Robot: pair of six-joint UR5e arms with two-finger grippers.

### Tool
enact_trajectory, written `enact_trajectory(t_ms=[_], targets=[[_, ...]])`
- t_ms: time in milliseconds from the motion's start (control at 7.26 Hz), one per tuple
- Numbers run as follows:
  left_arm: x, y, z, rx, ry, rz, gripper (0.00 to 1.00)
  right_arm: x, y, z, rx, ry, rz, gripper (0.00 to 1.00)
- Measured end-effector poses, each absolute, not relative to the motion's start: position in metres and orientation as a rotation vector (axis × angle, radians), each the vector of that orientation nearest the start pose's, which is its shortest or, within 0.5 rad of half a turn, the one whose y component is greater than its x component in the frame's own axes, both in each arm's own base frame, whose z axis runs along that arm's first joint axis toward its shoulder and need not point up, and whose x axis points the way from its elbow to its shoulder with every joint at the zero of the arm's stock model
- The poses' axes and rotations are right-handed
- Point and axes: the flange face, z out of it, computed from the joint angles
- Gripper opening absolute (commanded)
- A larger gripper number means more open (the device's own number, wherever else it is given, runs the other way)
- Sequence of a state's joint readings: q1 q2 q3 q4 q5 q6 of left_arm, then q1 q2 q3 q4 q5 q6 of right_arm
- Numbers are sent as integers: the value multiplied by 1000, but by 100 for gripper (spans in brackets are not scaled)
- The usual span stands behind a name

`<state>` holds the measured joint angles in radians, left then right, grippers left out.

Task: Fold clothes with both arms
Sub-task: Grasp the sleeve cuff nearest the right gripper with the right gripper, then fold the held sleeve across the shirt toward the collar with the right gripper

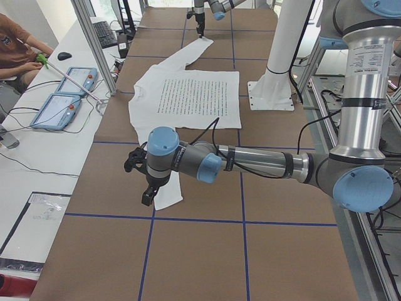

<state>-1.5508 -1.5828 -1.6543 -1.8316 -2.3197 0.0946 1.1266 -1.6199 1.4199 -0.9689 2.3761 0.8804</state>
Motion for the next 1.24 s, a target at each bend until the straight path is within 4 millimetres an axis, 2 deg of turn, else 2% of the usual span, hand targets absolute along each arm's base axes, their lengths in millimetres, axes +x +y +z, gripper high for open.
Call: enact_trajectory(t_ms=[413, 551, 688, 964, 1101, 1239], targets=[[-55, -515, 582, 370, 730, 243, 100, -152, -462, 686, -193, -872, 243, 0], [-55, -515, 582, 371, 730, 243, 100, -152, -462, 676, -191, -892, 237, 0], [-55, -515, 582, 371, 731, 244, 100, -152, -460, 658, -190, -924, 234, 0], [-55, -515, 581, 372, 731, 245, 100, -158, -471, 594, -191, -1005, 285, 0], [-55, -515, 581, 372, 731, 246, 100, -170, -491, 549, -192, -1049, 340, 0], [-55, -515, 581, 372, 732, 246, 100, -191, -516, 498, -204, -1094, 396, 0]])
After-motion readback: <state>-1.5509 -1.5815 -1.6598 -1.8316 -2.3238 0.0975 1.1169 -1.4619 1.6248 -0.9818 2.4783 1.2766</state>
